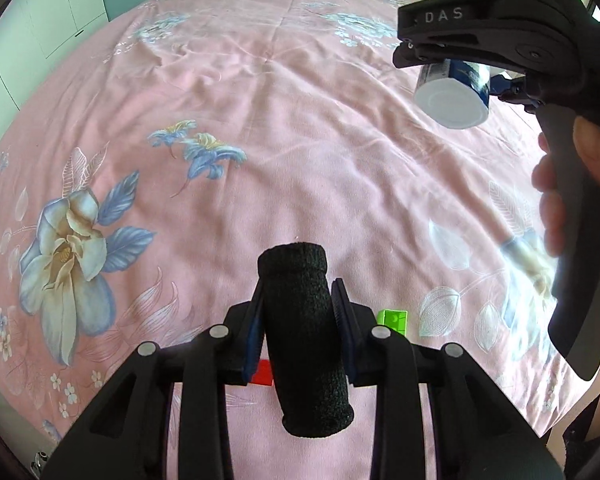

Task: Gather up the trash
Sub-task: 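Lift the yogurt cup and foam cylinder and carry both over the trash bin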

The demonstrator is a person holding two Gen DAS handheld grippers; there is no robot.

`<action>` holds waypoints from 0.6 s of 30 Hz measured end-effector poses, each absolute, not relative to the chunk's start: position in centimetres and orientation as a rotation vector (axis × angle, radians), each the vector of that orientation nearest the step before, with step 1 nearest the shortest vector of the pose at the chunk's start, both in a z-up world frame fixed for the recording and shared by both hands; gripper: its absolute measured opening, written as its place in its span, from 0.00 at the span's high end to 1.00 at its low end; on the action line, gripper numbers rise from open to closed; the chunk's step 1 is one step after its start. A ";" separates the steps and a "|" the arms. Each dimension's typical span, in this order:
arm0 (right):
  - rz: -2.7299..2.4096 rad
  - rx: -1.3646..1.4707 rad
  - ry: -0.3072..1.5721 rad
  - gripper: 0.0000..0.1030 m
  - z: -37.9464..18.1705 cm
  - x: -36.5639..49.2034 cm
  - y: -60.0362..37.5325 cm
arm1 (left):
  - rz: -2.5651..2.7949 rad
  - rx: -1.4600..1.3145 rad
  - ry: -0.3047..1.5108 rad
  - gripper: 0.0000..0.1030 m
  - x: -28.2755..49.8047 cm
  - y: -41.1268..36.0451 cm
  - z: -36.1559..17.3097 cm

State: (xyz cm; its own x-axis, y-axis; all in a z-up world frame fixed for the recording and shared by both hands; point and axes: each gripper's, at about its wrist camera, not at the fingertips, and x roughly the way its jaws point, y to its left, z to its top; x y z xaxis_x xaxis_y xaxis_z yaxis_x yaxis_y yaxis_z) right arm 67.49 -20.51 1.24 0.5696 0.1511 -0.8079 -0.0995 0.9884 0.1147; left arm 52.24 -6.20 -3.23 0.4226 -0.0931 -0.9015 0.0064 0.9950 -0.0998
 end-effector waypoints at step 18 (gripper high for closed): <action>0.167 -0.051 0.666 0.37 23.1 46.5 -21.1 | 0.033 0.025 0.794 0.67 38.3 -2.3 17.4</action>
